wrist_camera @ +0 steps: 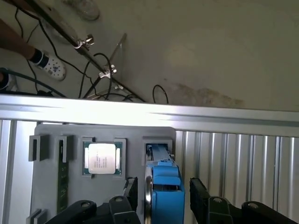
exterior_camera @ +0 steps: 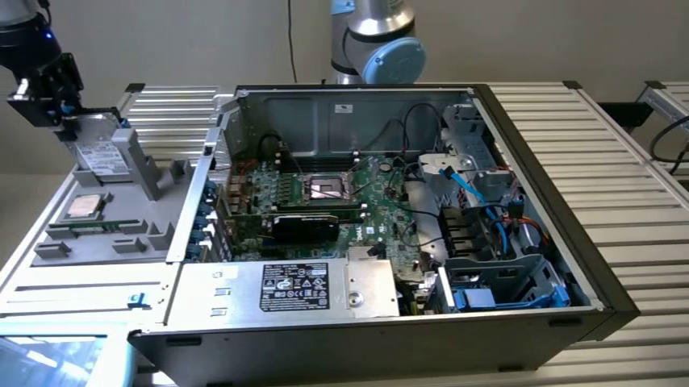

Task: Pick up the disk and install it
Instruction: 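Pick up the disk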

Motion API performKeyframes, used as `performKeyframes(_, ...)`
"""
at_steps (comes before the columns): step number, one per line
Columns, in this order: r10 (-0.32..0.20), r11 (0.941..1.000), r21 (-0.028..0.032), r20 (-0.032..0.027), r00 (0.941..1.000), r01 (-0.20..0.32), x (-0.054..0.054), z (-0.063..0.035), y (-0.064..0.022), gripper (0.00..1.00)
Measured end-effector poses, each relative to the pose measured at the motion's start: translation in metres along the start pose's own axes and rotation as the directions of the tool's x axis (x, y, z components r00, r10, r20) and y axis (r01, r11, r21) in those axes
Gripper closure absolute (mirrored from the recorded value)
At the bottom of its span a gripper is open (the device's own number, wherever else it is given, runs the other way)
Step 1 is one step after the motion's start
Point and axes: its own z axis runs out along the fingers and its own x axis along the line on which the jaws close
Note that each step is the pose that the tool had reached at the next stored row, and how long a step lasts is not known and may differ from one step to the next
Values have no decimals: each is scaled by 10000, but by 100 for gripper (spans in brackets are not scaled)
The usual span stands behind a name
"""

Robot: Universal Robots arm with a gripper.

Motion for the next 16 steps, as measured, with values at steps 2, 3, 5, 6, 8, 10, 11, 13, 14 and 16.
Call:
performKeyframes(2,1,10000,0,9,10000,-1,1,12,0,43)
performKeyframes(3,0,10000,-2,10,10000,0,1,15,0,43)
performKeyframes(5,-1,10000,-1,10,10000,1,2,22,-1,43)
performKeyframes(6,-1,10000,1,11,10000,1,2,28,-1,43)
performKeyframes(8,0,10000,-2,10,10000,0,2,36,-1,43)
performKeyframes(10,0,10000,-2,11,10000,0,2,43,-1,43)
performKeyframes(11,-1,10000,-2,10,10000,1,2,47,-2,43)
performKeyframes(13,0,10000,-3,10,10000,0,2,54,-2,43)
performKeyframes(14,-1,10000,-3,10,10000,1,2,56,-2,43)
performKeyframes(16,-1,10000,-2,11,10000,1,2,63,-2,43)
